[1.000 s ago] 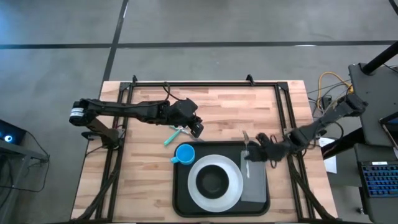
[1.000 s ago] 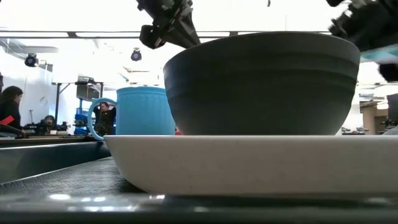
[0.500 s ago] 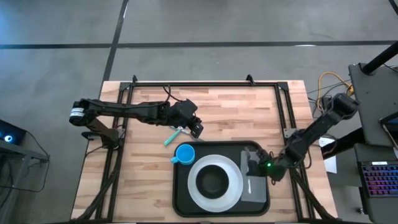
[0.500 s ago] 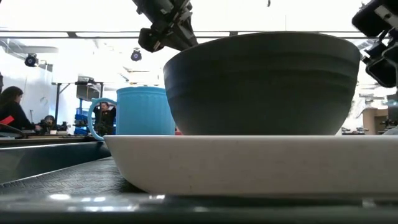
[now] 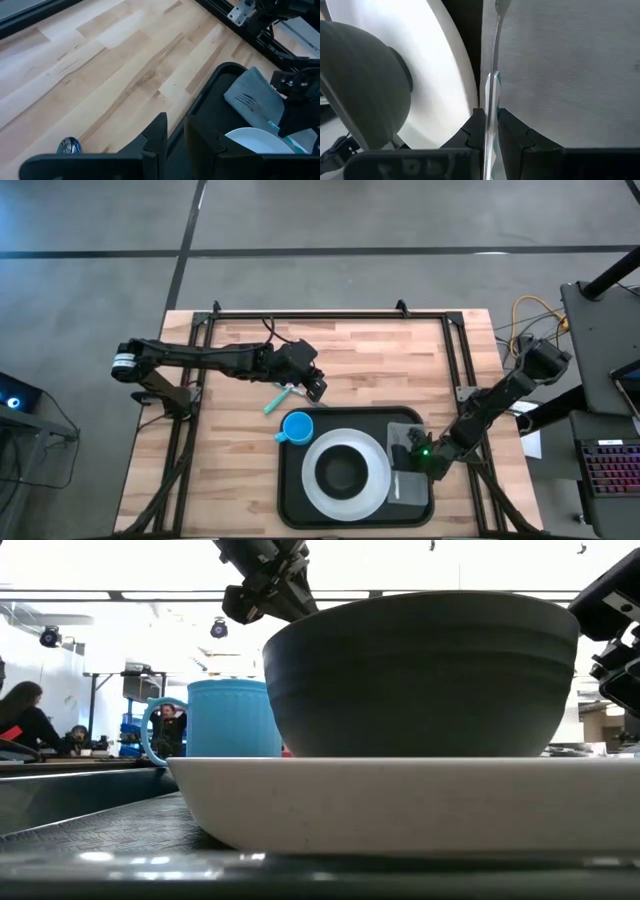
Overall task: Set up tray
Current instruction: Put the blue green fork on the gray napkin
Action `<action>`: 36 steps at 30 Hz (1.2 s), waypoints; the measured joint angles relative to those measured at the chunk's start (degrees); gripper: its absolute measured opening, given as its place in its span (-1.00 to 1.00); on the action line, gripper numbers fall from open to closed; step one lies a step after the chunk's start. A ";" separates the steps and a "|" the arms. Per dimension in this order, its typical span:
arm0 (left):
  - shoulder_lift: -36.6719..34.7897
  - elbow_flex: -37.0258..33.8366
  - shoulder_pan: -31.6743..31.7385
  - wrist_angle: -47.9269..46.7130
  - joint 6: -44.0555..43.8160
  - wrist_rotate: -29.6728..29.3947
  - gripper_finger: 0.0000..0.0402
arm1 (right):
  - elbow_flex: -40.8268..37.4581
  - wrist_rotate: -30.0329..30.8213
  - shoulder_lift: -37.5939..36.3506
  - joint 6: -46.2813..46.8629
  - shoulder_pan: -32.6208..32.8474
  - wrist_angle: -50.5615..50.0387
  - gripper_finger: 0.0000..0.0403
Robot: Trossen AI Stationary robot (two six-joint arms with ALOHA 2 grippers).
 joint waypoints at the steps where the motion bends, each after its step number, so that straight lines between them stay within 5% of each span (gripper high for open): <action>1: 0.00 0.00 0.00 0.00 0.00 0.00 -0.77 | 0.23 0.04 0.29 -0.01 -0.02 0.04 -0.88; 30: 0.00 -0.02 -0.04 -0.04 0.00 0.02 -0.77 | 2.76 -3.88 1.36 -1.34 -0.04 -0.99 -0.43; 36: 0.00 -0.02 -0.04 -0.04 0.24 0.02 -0.77 | 7.39 -4.09 0.58 -1.75 -0.04 -15.78 -0.47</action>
